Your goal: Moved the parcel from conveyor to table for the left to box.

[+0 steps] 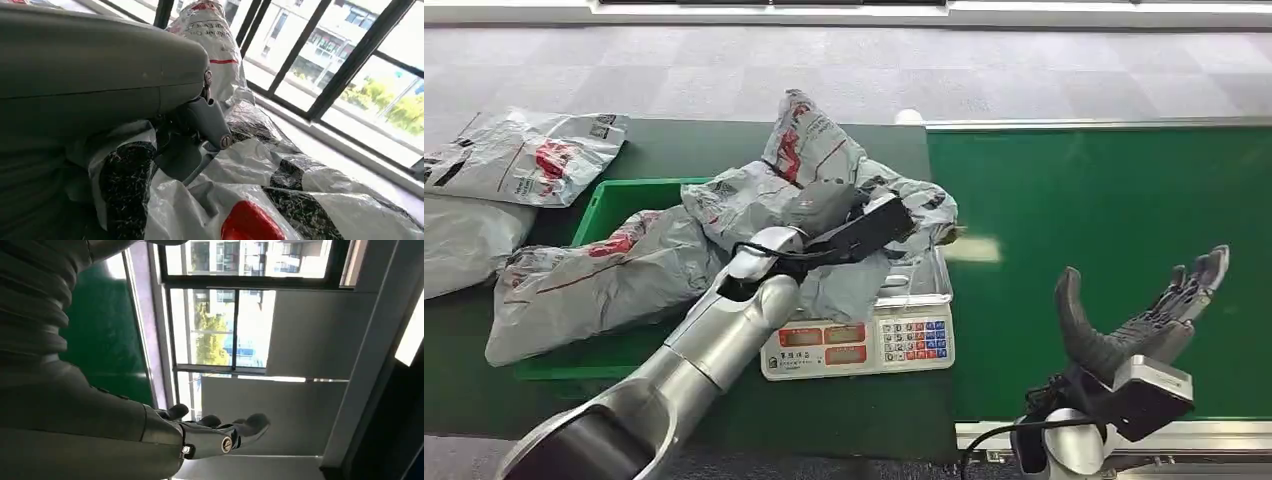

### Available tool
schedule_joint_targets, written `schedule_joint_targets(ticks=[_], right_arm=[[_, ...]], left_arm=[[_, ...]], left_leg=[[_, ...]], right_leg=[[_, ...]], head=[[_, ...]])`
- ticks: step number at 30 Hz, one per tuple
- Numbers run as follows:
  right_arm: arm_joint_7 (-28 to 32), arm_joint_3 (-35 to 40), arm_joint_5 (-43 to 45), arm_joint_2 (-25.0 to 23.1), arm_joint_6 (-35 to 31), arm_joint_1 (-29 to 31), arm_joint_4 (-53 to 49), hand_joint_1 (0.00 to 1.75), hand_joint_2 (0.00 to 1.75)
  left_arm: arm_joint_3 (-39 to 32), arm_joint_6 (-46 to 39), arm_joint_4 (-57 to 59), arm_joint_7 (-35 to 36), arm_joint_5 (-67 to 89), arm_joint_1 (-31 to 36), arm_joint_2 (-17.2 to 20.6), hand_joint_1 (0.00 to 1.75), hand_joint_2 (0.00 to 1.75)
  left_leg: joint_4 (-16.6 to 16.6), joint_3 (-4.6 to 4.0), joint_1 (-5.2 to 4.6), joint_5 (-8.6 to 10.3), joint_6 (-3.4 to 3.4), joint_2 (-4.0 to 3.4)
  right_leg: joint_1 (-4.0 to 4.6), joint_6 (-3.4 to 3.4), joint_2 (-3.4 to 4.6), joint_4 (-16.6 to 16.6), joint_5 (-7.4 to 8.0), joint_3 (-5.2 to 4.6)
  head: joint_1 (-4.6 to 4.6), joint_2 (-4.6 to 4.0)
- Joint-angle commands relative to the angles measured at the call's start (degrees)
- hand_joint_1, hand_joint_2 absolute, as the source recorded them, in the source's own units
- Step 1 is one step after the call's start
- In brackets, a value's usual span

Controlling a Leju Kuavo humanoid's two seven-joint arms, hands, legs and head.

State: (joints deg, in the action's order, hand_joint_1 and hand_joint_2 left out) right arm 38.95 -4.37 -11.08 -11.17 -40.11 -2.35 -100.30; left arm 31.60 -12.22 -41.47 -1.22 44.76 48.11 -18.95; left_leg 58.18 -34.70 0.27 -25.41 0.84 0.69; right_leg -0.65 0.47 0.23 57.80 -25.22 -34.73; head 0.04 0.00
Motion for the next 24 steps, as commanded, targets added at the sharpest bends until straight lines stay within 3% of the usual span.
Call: schedule_joint_targets(ticks=[1, 10, 14, 17, 18, 20, 21, 22, 24], right_arm=[[-0.09, -1.82, 0.46, -0.08, 0.11, -0.21, -0.23, 0.00, 1.75], [1.05, -3.94, 1.57, -1.12, 0.11, -4.88, -4.33, 0.00, 1.75], [1.05, -4.04, 1.71, -1.73, 0.11, -6.57, -6.04, 0.00, 1.75], [1.05, -3.43, 1.05, -2.43, 0.11, -6.36, -4.82, 0.00, 1.75], [1.05, -2.94, 0.96, -2.40, 0.11, -6.02, -4.01, 0.00, 1.75], [1.05, -2.71, 0.81, -2.41, 0.11, -5.31, -3.01, 0.00, 1.75], [1.04, -1.88, 1.30, -1.46, 0.11, -4.51, -2.01, 0.00, 1.75], [0.98, -1.91, 1.39, -1.39, 0.11, -4.12, -1.78, 0.00, 1.75], [-0.08, -1.35, 1.06, -0.62, 0.11, -3.55, -0.88, 0.00, 1.75]], left_arm=[[-4.11, 0.60, -3.54, 0.15, -0.64, 0.39, 1.82, 1.75, 1.75], [-10.10, -5.20, -34.11, -5.55, -9.41, -6.52, 7.99, 1.75, 1.75], [-13.48, -20.92, -43.66, -8.93, -1.48, -9.26, 9.77, 1.75, 1.75], [-17.52, -27.69, -47.07, -9.23, 5.36, -11.68, 11.32, 1.75, 1.75], [-21.02, -27.78, -48.81, -9.67, 10.65, -13.52, 10.24, 1.75, 1.75], [-23.07, -17.86, -45.71, 0.93, 18.65, -14.20, 11.60, 1.75, 1.75], [-24.39, -15.89, -39.54, 6.28, 23.30, -12.69, 12.66, 1.75, 1.75], [-24.64, -17.11, -36.81, 5.92, 23.04, -11.87, 12.94, 1.75, 1.75], [-28.16, -13.92, -25.13, 14.85, 31.06, -10.10, 14.25, 1.75, 1.75]], left_leg=[[-0.02, 0.04, 0.00, -0.02, 0.00, -0.08], [-0.06, 0.03, -0.05, -0.04, 0.00, -0.20], [-0.10, 0.09, -0.02, -0.08, 0.02, -0.24], [-0.12, 0.06, -0.01, -0.10, 0.06, -0.26], [-0.16, 0.16, -0.01, -0.13, 0.07, -0.32], [-0.30, 0.34, -0.02, -0.13, 0.09, -0.50], [-0.38, 0.45, -0.03, -0.13, 0.09, -0.66], [-0.60, 0.66, -0.02, -0.10, 0.11, -0.75], [-0.23, 0.34, 0.01, -0.16, 0.14, -0.35]], right_leg=[[0.00, -0.02, 0.04, -0.02, 0.00, 0.03], [-0.04, -0.03, 0.15, 0.00, -0.01, -0.05], [0.00, -0.07, 0.18, -0.03, -0.06, -0.01], [0.00, -0.07, 0.22, -0.03, -0.07, -0.06], [0.01, -0.09, 0.25, -0.07, -0.08, 0.03], [0.00, -0.13, 0.41, -0.18, -0.05, 0.13], [-0.01, -0.13, 0.56, -0.23, -0.01, 0.18], [0.01, -0.18, 0.61, -0.42, 0.04, 0.35], [0.02, -0.12, 0.28, -0.11, -0.08, 0.20]], head=[[0.00, 0.00], [-0.02, 0.00], [0.00, 0.00], [0.00, 0.00], [-0.02, 0.00], [-0.02, 0.00], [-0.02, 0.00], [-0.02, 0.00], [-0.02, 0.00]])
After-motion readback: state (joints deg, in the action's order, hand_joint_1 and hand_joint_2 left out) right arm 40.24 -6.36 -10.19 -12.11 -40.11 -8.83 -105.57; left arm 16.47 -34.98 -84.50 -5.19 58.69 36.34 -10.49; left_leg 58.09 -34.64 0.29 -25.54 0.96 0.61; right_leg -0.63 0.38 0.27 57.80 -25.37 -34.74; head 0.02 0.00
